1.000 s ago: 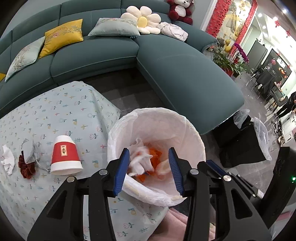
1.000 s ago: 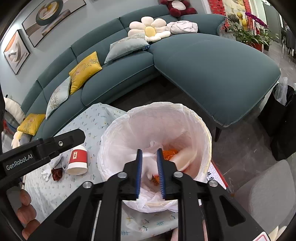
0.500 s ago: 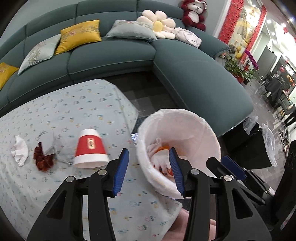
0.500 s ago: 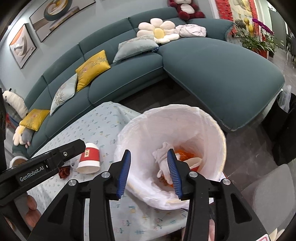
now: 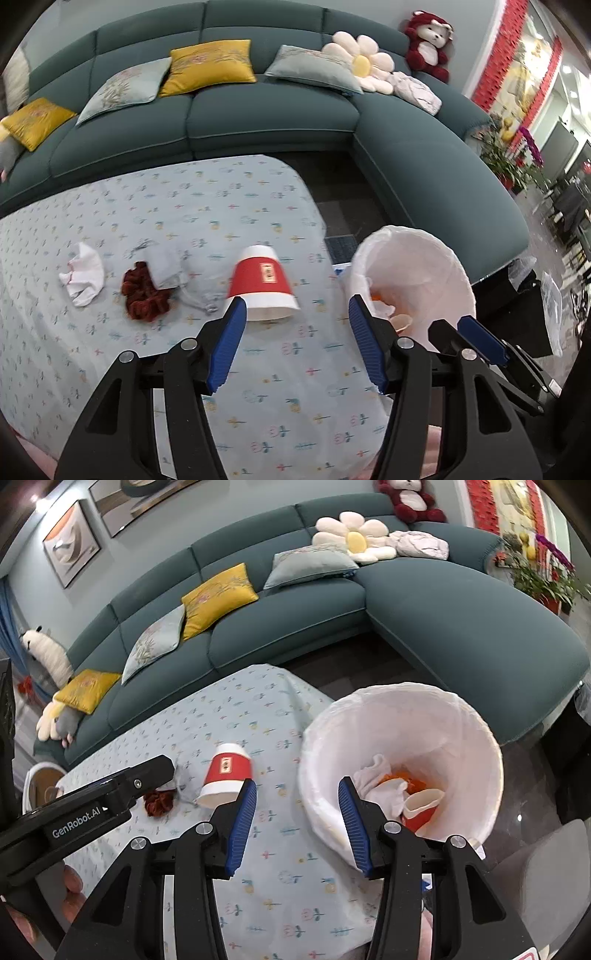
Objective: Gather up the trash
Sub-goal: 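Withdraw both open grippers back toward the dark red scrunchie on the bed, then grasp the dark red scrunchie with the left gripper while the right gripper grasps the small red cup, then carry scrunchie and small red cup over the white bin and open both grippers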
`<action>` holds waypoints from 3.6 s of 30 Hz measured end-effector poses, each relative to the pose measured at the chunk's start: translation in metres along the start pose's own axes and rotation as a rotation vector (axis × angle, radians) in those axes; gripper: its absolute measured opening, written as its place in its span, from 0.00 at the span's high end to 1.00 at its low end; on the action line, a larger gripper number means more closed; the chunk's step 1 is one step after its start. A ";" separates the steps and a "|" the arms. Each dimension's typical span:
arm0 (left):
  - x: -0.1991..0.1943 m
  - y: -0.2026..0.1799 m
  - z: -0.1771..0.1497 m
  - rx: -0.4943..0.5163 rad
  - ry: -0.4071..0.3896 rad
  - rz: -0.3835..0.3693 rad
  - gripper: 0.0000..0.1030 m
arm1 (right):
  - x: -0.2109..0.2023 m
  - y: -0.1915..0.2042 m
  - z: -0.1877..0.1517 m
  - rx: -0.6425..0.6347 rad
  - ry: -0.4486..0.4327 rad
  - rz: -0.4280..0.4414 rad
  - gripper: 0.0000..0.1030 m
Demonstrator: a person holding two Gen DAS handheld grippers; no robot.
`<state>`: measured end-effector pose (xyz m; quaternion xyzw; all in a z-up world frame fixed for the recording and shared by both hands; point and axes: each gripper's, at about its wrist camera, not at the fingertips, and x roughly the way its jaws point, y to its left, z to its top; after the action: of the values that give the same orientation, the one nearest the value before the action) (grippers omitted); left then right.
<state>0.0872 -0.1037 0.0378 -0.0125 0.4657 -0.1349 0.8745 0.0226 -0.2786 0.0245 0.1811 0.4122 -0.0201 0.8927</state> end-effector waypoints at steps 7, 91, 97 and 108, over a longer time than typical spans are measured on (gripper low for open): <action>-0.007 0.042 -0.007 -0.045 -0.004 0.053 0.47 | 0.006 0.032 -0.007 -0.037 0.025 0.015 0.56; 0.028 0.081 -0.006 -0.131 0.050 -0.017 0.91 | 0.071 0.078 -0.010 -0.010 0.073 0.118 0.97; 0.017 0.033 -0.001 -0.063 0.033 -0.057 0.91 | 0.042 0.044 -0.004 0.023 0.024 0.091 0.97; 0.015 -0.062 0.003 0.093 0.029 -0.116 0.91 | 0.005 -0.039 0.000 0.123 -0.031 0.016 0.97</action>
<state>0.0837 -0.1673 0.0360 0.0030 0.4699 -0.2070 0.8581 0.0186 -0.3150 0.0090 0.2387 0.3947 -0.0410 0.8863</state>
